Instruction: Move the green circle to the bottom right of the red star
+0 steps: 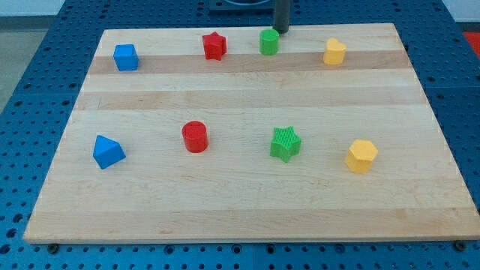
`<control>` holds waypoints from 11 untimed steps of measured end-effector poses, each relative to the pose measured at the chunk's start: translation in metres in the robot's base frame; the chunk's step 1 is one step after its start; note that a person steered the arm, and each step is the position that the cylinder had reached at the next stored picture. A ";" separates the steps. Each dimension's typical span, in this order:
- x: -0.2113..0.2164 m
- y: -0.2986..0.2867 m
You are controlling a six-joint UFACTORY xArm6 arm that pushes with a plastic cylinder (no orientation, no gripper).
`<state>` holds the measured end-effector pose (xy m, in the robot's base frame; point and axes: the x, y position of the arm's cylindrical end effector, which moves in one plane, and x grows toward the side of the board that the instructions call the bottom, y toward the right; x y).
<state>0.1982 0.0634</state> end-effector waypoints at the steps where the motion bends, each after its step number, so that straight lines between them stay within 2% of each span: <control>1: -0.002 -0.013; 2: -0.002 -0.048; 4: 0.050 -0.049; 5: 0.051 -0.049; 6: 0.019 -0.049; 7: 0.011 -0.018; 8: 0.014 -0.016; 10: 0.070 -0.016; 11: 0.081 -0.016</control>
